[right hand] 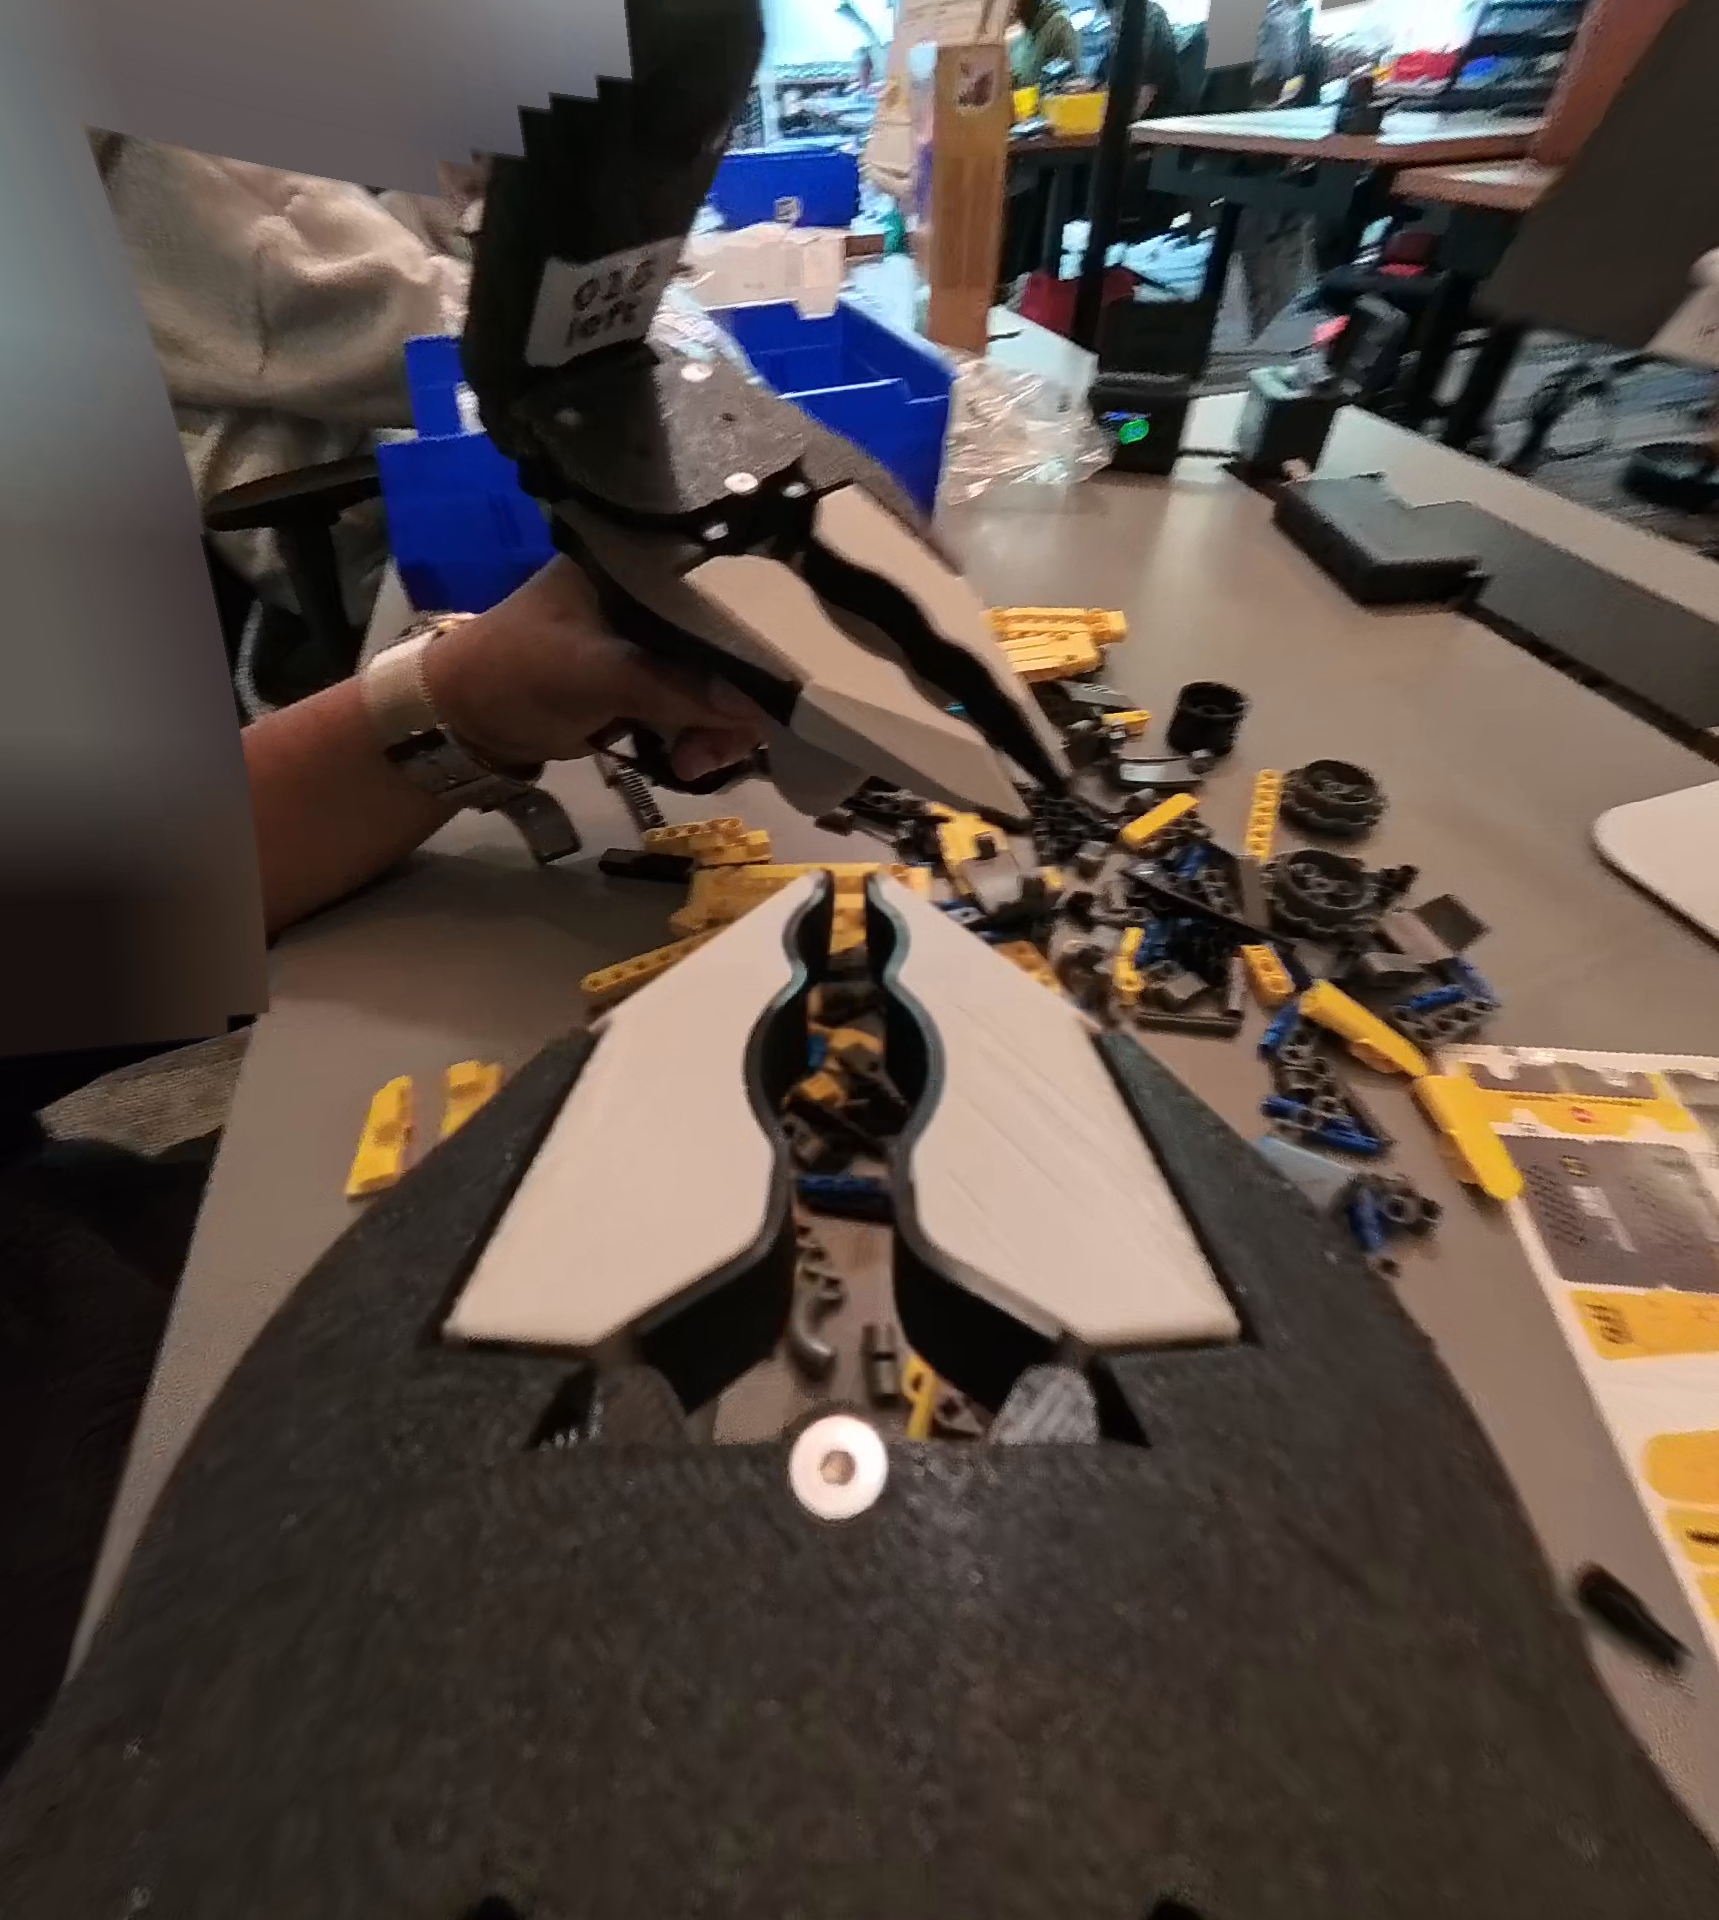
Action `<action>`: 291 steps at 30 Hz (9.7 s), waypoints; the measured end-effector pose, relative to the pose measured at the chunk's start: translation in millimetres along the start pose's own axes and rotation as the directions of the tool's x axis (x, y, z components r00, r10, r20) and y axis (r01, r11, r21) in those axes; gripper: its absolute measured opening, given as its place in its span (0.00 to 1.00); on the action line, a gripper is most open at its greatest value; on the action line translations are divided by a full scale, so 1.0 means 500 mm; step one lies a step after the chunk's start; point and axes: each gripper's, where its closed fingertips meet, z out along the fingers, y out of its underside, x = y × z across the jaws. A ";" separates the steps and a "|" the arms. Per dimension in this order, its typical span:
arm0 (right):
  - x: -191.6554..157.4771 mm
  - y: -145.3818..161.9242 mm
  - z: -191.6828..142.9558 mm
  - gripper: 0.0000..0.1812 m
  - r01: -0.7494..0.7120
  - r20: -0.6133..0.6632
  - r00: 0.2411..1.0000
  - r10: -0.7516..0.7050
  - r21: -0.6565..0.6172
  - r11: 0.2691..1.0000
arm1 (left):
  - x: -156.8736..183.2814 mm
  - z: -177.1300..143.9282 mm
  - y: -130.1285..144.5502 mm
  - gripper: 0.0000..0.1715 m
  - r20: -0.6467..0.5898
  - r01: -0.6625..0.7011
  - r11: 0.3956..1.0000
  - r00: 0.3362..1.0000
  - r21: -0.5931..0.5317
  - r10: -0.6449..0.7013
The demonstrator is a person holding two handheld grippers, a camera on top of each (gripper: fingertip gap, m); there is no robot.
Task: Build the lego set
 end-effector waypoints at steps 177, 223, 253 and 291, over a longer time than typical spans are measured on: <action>0.274 0.139 0.225 0.04 -0.064 -0.117 0.993 -0.008 -0.598 0.799 | -0.230 -0.188 0.049 0.08 0.378 0.206 0.971 0.895 0.124 -0.238; -0.239 0.231 -0.091 0.09 -0.232 0.053 0.931 0.360 -0.675 0.701 | -0.227 -0.168 0.075 0.08 0.397 0.209 0.976 0.892 0.060 -0.215; -0.290 0.218 -0.066 0.04 -0.100 0.205 0.930 0.305 -0.658 0.747 | -0.231 -0.169 0.080 0.08 0.405 0.209 0.977 0.890 0.050 -0.211; -0.232 0.205 -0.106 0.06 -0.057 0.065 0.990 0.122 -0.612 0.789 | -0.231 -0.167 0.082 0.08 0.405 0.209 0.977 0.890 0.041 -0.208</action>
